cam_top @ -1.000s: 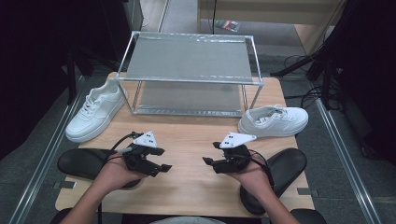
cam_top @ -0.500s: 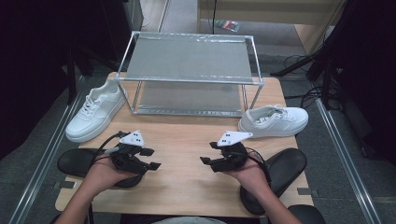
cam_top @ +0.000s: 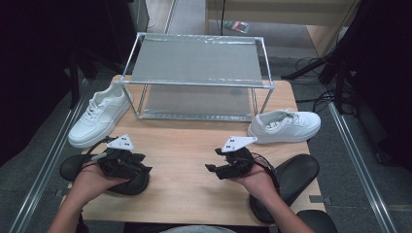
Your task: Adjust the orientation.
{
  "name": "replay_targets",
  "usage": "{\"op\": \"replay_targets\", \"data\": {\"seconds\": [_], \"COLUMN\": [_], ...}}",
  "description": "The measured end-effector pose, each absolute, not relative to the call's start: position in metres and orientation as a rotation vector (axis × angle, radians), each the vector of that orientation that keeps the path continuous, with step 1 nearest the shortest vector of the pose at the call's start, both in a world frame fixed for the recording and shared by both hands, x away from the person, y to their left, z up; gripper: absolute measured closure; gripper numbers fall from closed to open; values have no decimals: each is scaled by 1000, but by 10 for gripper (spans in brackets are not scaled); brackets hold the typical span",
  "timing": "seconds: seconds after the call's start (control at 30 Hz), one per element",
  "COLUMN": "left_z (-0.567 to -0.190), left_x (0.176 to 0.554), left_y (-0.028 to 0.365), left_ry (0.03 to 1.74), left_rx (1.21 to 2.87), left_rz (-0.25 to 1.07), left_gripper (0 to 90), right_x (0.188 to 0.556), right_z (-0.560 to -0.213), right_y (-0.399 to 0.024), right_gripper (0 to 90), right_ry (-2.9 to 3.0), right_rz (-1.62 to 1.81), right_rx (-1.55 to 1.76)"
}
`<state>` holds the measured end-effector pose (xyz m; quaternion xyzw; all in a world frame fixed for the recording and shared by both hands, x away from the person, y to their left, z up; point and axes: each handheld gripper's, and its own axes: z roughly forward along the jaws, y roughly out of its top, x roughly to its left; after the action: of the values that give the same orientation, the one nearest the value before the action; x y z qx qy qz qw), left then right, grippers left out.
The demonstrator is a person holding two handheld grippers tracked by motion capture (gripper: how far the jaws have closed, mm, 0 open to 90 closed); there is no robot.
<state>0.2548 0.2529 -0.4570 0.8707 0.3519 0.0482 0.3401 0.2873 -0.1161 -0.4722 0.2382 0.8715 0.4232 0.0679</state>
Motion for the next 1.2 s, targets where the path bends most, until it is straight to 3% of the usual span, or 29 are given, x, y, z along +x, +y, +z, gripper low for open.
{"op": "replay_targets", "data": {"seconds": [0.27, 0.67, 0.8, 1.07, 1.2], "left_z": [-454, -450, -456, -455, -469], "left_x": [248, 235, 225, 221, 225], "left_y": [272, 303, 304, 324, 338], "left_ry": [943, 1056, 1058, 1092, 1152], "left_rx": [2267, 2265, 2337, 2311, 2325], "left_rz": [159, 143, 163, 171, 145], "left_gripper": [447, 627, 639, 885, 900], "right_x": [288, 288, 289, 288, 288], "right_z": [-473, -474, -474, -476, -475], "right_y": [-116, -115, -115, -112, -113], "right_gripper": [360, 360, 361, 361, 363], "right_ry": [2627, 2632, 2624, 2637, 2638], "right_rz": [1267, 1252, 1248, 1238, 1240], "right_rx": [723, 715, 712, 686, 695]}}
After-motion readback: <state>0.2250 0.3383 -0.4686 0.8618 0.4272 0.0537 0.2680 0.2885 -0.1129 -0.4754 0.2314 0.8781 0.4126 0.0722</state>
